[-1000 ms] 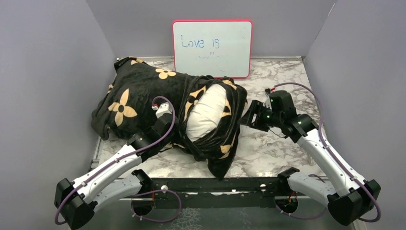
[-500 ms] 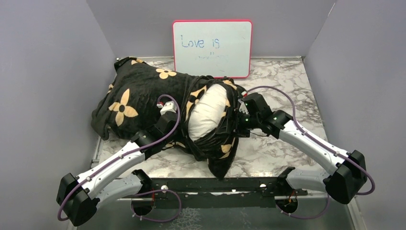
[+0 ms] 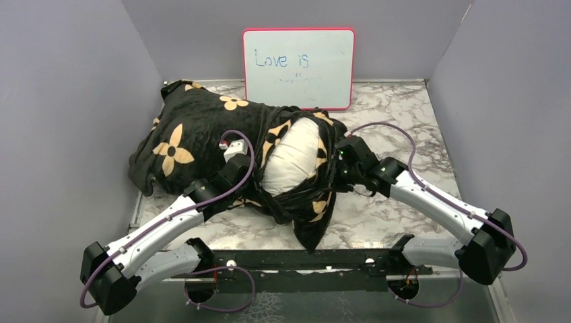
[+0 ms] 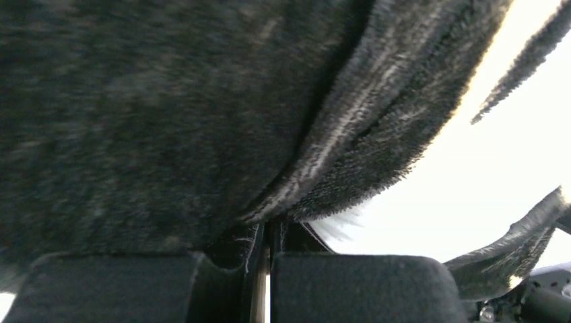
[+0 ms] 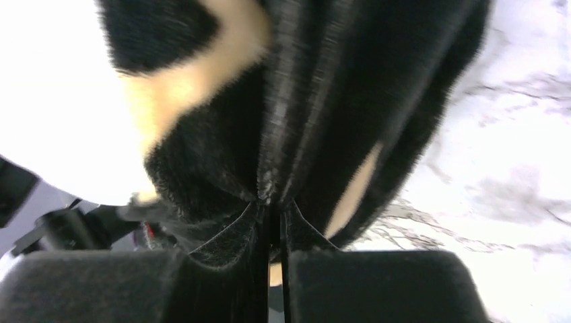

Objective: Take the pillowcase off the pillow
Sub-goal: Remove the pillow from the pillowcase.

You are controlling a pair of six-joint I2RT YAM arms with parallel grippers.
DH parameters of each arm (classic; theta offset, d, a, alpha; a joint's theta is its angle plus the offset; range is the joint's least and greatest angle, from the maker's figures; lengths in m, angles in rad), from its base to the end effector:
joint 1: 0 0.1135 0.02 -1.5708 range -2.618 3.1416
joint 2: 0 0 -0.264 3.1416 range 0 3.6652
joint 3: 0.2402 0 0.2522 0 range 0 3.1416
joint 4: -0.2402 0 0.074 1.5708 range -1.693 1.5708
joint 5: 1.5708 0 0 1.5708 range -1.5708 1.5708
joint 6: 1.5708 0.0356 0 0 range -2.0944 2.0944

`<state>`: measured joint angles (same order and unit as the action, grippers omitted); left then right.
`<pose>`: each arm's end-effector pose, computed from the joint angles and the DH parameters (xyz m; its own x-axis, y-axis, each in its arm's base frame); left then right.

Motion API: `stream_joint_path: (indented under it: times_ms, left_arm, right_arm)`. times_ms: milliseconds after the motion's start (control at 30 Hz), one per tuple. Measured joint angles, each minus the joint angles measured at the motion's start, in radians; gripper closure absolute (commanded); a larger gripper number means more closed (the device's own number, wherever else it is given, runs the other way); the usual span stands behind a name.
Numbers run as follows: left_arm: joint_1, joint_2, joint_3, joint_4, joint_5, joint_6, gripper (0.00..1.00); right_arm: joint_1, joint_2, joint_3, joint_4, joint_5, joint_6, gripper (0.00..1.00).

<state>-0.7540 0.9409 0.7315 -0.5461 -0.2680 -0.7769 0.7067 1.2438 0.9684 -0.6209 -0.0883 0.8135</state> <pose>0.1489 -0.1269 0.2603 -0.7207 -0.2506 -0.6464 0.0201 0.9244 -0.3809 0.1924 0.1684 0.2691 -0.9085 0.1762 -0.3790 -0.0414 0.8644 0.5011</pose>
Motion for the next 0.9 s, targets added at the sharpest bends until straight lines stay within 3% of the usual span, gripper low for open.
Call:
stream_joint_path:
  times_ms: [133, 300, 367, 633, 900]
  left_arm:
    - [0.000, 0.013, 0.057, -0.105, -0.066, -0.019, 1.00]
    - [0.039, -0.038, 0.060, -0.146, -0.045, -0.022, 1.00]
    - [0.044, -0.066, 0.041, -0.128, -0.018, -0.009, 1.00]
    - [0.076, -0.079, -0.073, 0.031, 0.109, 0.038, 1.00]
    - [0.080, -0.035, -0.082, 0.101, 0.175, 0.082, 1.00]
  right_arm:
    - [-0.011, -0.061, -0.100, 0.008, 0.090, 0.042, 1.00]
    - [-0.085, -0.084, -0.225, 0.097, 0.040, 0.075, 0.99]
    - [-0.096, -0.101, -0.241, 0.121, 0.008, 0.068, 0.92]
    - [-0.123, -0.114, -0.128, 0.048, -0.122, -0.066, 0.44]
    - [-0.108, -0.166, -0.043, -0.005, -0.194, -0.037, 0.36]
